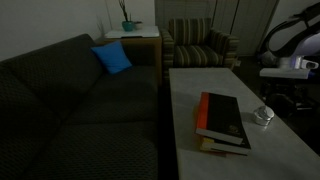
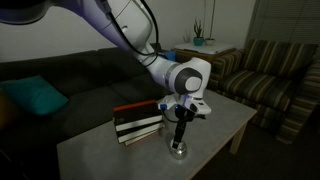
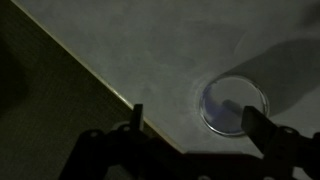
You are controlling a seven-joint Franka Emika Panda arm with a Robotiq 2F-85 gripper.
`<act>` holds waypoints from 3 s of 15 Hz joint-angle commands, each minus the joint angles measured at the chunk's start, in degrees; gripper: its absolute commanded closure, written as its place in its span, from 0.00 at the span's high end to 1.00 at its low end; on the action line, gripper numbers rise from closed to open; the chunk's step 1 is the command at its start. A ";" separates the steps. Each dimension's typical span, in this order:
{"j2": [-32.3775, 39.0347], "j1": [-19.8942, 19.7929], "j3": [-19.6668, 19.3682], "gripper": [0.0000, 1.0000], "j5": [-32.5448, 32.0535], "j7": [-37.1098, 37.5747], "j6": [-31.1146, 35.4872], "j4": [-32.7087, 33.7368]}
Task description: Pick the silver lid and put it on the table
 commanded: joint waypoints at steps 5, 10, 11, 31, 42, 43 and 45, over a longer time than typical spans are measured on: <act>0.08 5.92 -6.07 1.00 -11.01 0.03 20.16 -5.90; 0.19 7.11 -7.58 1.00 -16.56 -5.49 35.53 -10.83; 0.21 6.76 -7.26 1.00 -16.98 -8.09 37.89 -11.50; 0.20 5.54 -2.86 1.00 -10.94 -25.72 37.53 -12.57; 0.27 4.58 -0.67 1.00 -8.37 -31.64 31.88 -13.28; 0.27 4.94 -1.15 1.00 -8.40 -31.05 30.72 -13.14; 0.26 5.34 -1.71 1.00 -8.39 -30.13 28.62 -12.83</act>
